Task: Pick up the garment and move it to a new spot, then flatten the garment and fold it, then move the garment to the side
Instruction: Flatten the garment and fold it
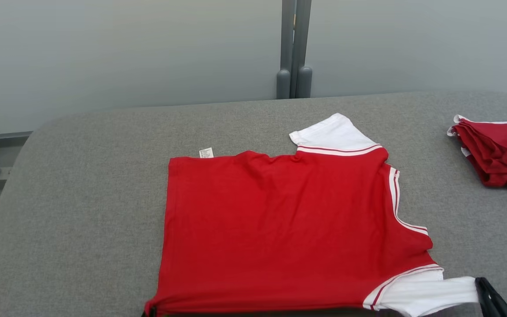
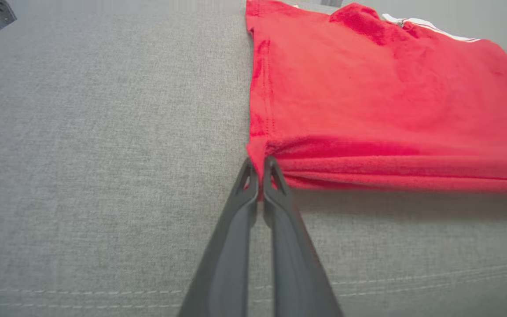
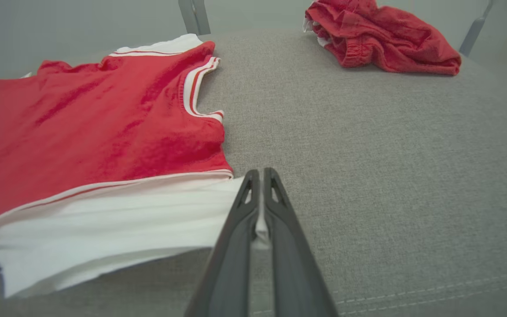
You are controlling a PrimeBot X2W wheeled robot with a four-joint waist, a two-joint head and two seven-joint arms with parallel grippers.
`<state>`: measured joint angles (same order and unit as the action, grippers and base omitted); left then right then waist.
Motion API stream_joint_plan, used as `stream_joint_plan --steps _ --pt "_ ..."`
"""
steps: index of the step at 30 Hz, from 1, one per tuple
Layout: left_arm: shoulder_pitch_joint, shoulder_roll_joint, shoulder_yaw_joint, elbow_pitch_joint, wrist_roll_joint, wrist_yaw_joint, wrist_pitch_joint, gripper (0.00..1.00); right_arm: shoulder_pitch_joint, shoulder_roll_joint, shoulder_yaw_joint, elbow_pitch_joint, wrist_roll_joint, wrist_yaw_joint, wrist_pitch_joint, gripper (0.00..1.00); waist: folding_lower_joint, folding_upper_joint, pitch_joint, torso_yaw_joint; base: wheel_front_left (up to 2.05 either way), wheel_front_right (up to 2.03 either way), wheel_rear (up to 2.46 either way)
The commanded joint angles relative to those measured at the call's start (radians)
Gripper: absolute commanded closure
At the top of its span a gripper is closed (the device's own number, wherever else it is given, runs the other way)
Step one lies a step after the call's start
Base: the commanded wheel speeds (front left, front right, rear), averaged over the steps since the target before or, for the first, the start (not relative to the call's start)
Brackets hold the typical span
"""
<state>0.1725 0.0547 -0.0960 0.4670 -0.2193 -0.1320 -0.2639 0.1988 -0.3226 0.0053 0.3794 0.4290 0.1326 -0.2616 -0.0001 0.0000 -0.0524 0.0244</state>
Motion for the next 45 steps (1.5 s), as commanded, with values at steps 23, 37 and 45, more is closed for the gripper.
stream_joint_plan --steps 23,37,45 --pt "-0.238 0.030 -0.065 -0.066 -0.002 0.002 0.000 1.00 -0.361 0.009 0.105 0.043 -0.029 -0.003 -0.004 1.00 0.0001 0.0000 0.098 0.014 0.00 0.00 0.00" --pt "-0.357 0.010 -0.080 0.019 0.019 0.002 0.000 1.00 -0.539 0.000 0.114 0.166 -0.043 -0.003 -0.004 1.00 0.0001 0.0000 0.173 0.029 0.00 0.00 0.00" --pt "-0.410 0.009 -0.067 0.078 0.045 0.002 0.000 1.00 -0.596 0.002 0.123 0.239 -0.042 -0.003 -0.004 1.00 0.0001 0.0000 0.192 0.036 0.00 0.00 0.00"
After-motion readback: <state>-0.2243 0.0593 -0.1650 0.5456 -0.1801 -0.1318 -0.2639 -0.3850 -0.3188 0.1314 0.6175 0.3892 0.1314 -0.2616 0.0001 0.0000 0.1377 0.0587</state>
